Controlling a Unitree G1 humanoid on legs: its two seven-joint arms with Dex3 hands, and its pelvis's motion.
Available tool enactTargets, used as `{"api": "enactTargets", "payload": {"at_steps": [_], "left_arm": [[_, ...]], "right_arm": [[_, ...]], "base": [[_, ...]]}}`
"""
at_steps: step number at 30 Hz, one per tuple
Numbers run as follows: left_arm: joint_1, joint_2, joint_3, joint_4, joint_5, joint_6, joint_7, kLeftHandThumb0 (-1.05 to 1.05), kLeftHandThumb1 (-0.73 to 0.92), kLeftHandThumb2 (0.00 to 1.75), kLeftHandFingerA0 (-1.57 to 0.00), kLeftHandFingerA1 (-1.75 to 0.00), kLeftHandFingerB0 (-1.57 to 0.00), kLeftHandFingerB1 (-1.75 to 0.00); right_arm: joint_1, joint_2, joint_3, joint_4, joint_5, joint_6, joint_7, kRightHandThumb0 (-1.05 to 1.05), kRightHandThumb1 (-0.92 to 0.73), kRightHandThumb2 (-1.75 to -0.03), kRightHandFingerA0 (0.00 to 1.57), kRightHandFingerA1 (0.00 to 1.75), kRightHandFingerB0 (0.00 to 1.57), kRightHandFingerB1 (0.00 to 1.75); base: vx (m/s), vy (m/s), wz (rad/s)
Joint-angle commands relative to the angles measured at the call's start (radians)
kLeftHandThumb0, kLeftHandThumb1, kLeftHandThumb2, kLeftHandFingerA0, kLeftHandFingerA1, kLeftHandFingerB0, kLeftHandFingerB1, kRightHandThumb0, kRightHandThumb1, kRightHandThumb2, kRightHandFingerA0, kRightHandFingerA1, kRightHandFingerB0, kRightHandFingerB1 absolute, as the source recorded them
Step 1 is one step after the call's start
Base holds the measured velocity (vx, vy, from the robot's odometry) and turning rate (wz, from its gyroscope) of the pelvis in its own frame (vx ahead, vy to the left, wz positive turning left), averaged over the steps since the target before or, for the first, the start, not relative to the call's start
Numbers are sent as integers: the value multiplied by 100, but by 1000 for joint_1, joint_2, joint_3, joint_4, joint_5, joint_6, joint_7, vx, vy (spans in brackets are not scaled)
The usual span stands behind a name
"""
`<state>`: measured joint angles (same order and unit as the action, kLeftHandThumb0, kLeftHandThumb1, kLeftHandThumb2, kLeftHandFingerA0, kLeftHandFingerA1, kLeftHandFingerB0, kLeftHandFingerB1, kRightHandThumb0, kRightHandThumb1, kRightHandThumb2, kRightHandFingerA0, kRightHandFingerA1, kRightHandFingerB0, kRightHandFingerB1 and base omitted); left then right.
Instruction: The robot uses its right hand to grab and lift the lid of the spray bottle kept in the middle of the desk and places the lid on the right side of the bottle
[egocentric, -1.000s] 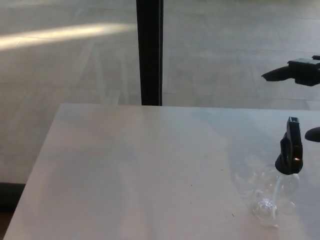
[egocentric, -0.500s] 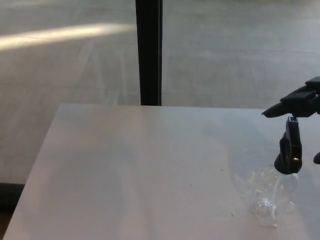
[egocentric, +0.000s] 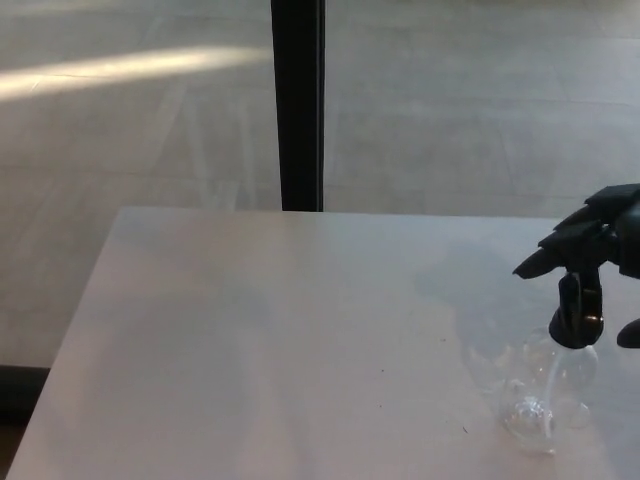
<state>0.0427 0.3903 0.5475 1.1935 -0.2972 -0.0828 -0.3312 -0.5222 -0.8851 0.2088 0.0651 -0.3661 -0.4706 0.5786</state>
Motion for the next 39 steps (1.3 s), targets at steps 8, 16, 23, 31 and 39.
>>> {"api": "enactTargets", "payload": {"at_steps": [8, 16, 23, 31, 39], "left_arm": [[3, 14, -2, 11, -9, -20, -9, -70, 75, 62, -53, -52, -37, -39], [11, 11, -1, 11, -11, -27, -20, -70, 78, 64, -52, -53, -35, -39], [9, 10, 1, 10, -14, -26, -17, -75, 80, 63, -54, -52, -37, -39], [9, 13, 3, 20, -14, -31, -15, -78, 85, 66, -52, -51, -35, -38], [14, 13, 3, 28, -13, -39, -17, -80, 72, 108, -50, -62, -31, -52]], "right_arm": [[-19, -26, 17, 142, -260, -134, -190, -28, -76, -63, 78, 122, 70, 42], [-33, 15, -4, 194, -286, -231, -360, -29, -70, -61, 86, 174, 82, 89], [-34, 44, -24, 136, -263, -268, -391, -31, -80, -70, 89, 172, 75, 114], [-53, 59, -47, 60, -234, -227, -339, -39, -70, -68, 98, 165, 86, 60], [-98, 51, -65, 26, -188, -158, -261, -35, -53, -98, 122, 134, 83, 93]], "base": [[0, 0, 0], [0, 0, 0], [0, 0, 0], [0, 0, 0], [0, 0, 0]]}}
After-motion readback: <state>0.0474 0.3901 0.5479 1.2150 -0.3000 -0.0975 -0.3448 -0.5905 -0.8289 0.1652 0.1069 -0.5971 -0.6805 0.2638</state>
